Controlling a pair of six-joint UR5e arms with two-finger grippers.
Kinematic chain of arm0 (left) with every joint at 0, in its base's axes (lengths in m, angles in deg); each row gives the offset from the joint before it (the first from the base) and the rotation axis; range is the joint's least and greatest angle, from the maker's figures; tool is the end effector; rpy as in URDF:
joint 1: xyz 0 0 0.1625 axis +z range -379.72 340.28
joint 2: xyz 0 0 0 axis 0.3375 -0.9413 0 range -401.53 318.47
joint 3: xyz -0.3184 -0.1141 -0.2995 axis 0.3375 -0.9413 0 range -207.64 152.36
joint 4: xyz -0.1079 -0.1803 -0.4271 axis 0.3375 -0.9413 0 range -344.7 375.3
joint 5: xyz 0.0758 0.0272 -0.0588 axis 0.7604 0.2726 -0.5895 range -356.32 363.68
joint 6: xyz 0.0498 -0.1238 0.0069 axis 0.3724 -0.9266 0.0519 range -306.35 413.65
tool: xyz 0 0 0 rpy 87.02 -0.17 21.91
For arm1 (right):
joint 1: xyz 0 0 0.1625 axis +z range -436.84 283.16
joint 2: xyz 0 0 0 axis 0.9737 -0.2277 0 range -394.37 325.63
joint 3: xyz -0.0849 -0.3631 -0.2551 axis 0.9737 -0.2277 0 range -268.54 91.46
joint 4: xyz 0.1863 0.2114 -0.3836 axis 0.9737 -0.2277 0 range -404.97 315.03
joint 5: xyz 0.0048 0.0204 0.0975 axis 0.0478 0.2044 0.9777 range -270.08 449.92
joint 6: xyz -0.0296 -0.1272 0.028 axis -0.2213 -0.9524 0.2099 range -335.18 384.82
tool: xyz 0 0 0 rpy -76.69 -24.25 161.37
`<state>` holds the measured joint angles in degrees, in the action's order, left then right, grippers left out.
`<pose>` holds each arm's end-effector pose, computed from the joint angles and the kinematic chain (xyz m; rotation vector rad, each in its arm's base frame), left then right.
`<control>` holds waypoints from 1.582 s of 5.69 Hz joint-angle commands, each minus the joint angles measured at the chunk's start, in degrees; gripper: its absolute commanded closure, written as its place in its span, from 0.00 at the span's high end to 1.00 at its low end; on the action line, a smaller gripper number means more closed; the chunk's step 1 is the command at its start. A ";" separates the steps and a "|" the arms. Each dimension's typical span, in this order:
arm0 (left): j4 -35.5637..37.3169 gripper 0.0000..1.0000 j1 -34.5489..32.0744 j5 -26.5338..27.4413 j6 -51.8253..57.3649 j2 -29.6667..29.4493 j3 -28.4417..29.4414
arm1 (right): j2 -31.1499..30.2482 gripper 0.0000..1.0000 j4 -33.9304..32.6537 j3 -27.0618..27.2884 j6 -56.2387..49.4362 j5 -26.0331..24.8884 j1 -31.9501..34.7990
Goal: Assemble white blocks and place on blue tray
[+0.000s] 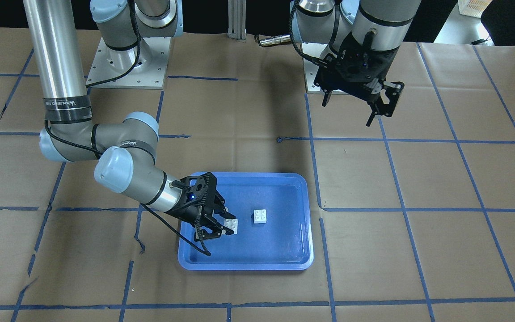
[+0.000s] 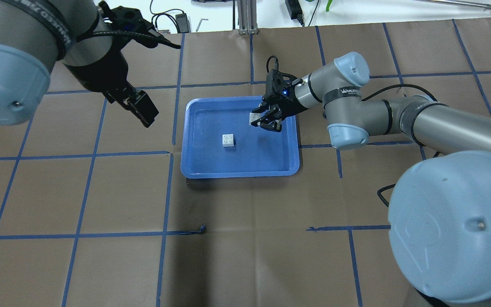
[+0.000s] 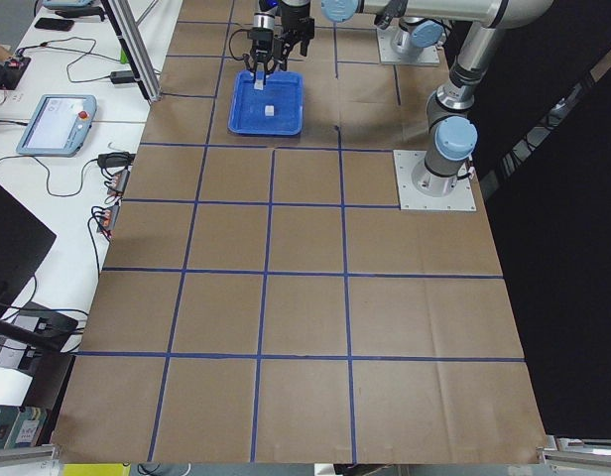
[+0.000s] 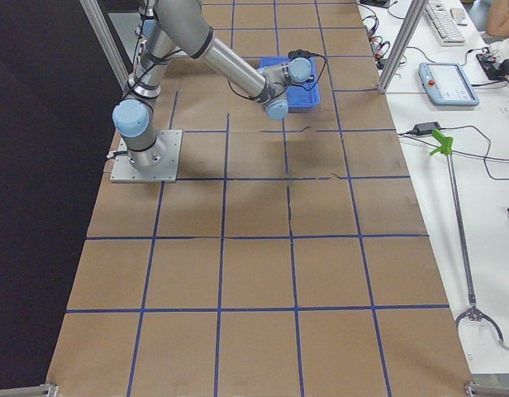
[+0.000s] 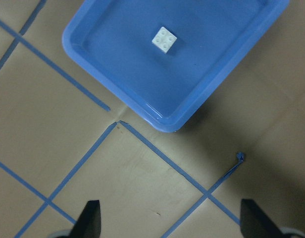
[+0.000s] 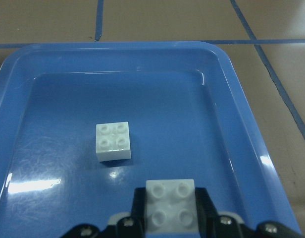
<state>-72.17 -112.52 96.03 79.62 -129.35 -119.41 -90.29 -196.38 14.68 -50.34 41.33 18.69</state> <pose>-0.1542 -0.5394 0.4891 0.7661 2.9941 -0.0650 0.2865 -0.6596 0.1280 -1.7514 1.8766 -0.8138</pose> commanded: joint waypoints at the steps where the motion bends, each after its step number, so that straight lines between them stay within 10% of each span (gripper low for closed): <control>1: 0.28 0.99 1.13 -0.06 -16.30 1.07 0.62 | 1.87 0.21 -2.84 0.23 2.21 -2.55 2.29; 9: 0.11 0.99 0.95 -0.06 -25.88 1.34 1.07 | 1.61 0.21 -2.93 2.78 3.53 -3.18 4.76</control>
<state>-72.00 -111.56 95.97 53.74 -128.02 -118.34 -88.69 -199.22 17.46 -47.04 38.11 23.29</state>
